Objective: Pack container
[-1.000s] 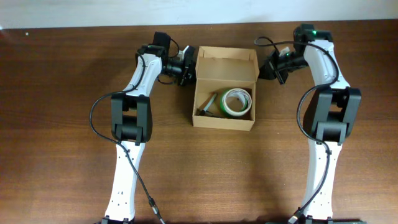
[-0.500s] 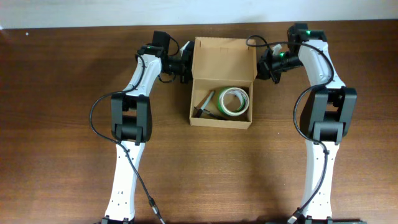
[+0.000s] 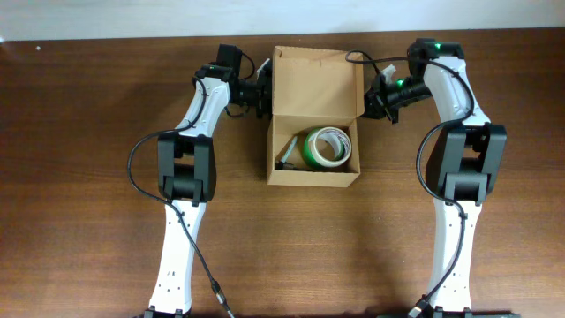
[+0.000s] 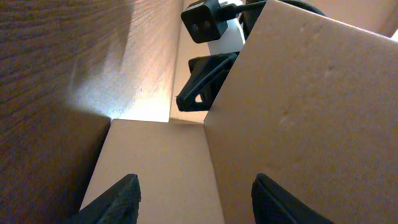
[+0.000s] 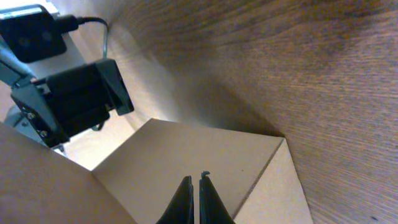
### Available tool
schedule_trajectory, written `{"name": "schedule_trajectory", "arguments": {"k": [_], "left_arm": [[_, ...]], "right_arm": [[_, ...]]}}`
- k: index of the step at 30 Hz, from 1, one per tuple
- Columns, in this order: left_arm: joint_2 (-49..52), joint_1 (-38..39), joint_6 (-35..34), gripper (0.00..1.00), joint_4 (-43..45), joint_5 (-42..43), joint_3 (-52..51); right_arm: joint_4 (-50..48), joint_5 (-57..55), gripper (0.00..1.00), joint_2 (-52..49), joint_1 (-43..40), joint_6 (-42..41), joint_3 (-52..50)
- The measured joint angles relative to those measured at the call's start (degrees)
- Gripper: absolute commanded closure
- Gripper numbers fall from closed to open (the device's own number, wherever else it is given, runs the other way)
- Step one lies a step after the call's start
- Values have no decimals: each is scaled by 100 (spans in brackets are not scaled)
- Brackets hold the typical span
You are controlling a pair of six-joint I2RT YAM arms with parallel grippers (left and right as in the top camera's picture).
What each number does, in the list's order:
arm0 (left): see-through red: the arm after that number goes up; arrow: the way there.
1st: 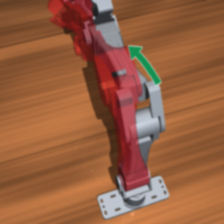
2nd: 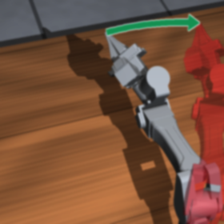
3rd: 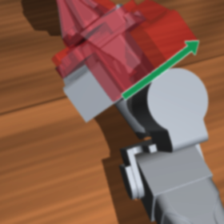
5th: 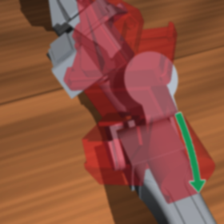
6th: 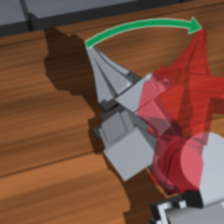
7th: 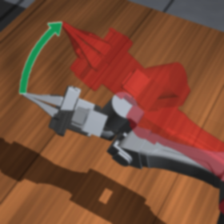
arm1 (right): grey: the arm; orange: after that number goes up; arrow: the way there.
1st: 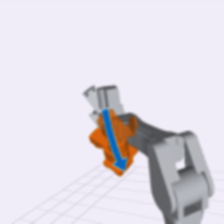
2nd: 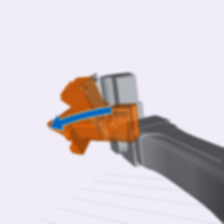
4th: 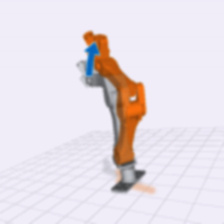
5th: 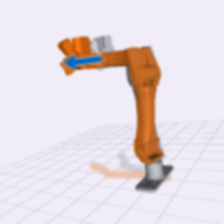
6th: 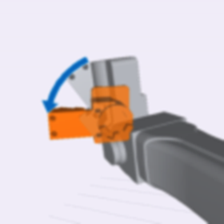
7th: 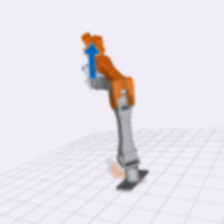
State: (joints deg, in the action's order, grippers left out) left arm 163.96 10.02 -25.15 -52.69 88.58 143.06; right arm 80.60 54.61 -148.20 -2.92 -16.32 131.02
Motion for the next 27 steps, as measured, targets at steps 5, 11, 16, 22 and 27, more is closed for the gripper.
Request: {"name": "schedule_trajectory", "arguments": {"k": [5, 11, 16, 22, 27], "left_arm": [[0, 0, 0, 37, 0, 2, 0], [0, 0, -2, 32, 0, 13, 0], [0, 0, -2, 32, 0, 15, 0], [0, -2, -2, 32, 0, 17, 0], [0, 0, -2, 32, 0, 20, 0]], "right_arm": [[-31, -52, 96, 0, -31, 98, 0], [-157, -136, 96, 0, -136, 160, 4], [-170, -531, 96, 0, -271, 170, 208], [-205, -713, 96, 0, -321, 260, 723], [-219, -723, 96, 0, -321, 293, 942]]}}
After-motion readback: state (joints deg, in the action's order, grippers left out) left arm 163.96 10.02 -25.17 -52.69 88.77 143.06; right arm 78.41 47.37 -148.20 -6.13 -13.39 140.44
